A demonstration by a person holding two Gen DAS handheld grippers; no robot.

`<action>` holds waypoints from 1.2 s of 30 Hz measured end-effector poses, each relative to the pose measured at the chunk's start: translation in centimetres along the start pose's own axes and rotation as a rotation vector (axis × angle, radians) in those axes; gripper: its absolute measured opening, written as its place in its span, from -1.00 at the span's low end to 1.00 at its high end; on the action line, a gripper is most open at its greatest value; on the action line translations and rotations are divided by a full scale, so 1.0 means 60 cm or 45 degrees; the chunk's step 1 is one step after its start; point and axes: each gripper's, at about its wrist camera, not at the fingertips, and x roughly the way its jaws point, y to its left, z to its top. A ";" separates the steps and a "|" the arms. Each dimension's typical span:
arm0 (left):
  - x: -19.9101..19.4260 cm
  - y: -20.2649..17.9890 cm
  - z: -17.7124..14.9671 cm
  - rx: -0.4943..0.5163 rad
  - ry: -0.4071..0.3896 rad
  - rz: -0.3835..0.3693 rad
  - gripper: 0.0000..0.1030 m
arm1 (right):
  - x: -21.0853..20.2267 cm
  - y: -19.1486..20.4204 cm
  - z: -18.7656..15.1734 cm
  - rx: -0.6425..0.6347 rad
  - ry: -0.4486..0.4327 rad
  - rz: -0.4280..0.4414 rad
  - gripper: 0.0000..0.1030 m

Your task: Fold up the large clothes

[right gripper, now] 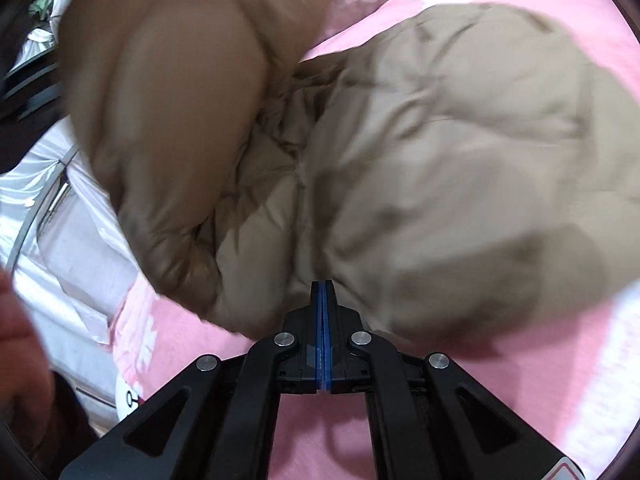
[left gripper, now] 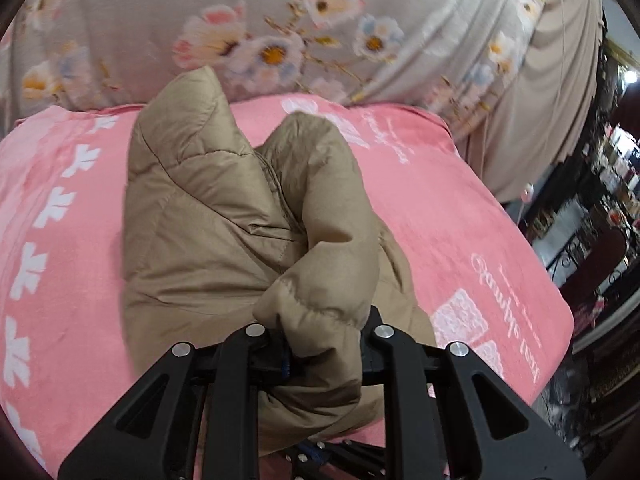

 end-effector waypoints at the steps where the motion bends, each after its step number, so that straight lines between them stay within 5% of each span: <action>1: 0.014 -0.010 0.000 0.008 0.025 -0.009 -0.65 | -0.017 -0.009 -0.004 -0.003 -0.012 -0.036 -0.99; 9: 0.116 -0.095 -0.032 0.098 0.194 -0.007 -0.65 | -0.109 -0.098 -0.036 0.103 -0.056 -0.325 -0.99; 18: 0.159 -0.139 -0.071 0.186 0.271 0.102 -0.61 | -0.185 -0.157 -0.019 0.234 -0.140 -0.486 -0.90; 23: 0.097 -0.156 -0.077 0.179 0.285 0.049 0.13 | -0.229 -0.160 0.016 0.274 -0.192 -0.547 -0.79; 24: 0.066 -0.156 -0.077 0.191 0.256 0.009 0.18 | -0.241 -0.158 0.023 0.272 -0.209 -0.546 -0.78; 26: 0.007 -0.146 -0.071 0.184 0.187 -0.039 0.60 | -0.263 -0.162 0.045 0.249 -0.259 -0.535 -0.68; 28: -0.050 -0.117 -0.056 0.125 0.089 -0.052 0.71 | -0.292 -0.140 0.065 0.197 -0.307 -0.512 -0.50; 32: -0.100 -0.021 -0.019 -0.033 -0.029 0.178 0.71 | -0.294 -0.058 0.128 0.078 -0.400 -0.407 0.15; 36: -0.088 0.071 -0.002 -0.177 -0.030 0.435 0.71 | -0.264 0.012 0.185 -0.022 -0.406 -0.322 0.23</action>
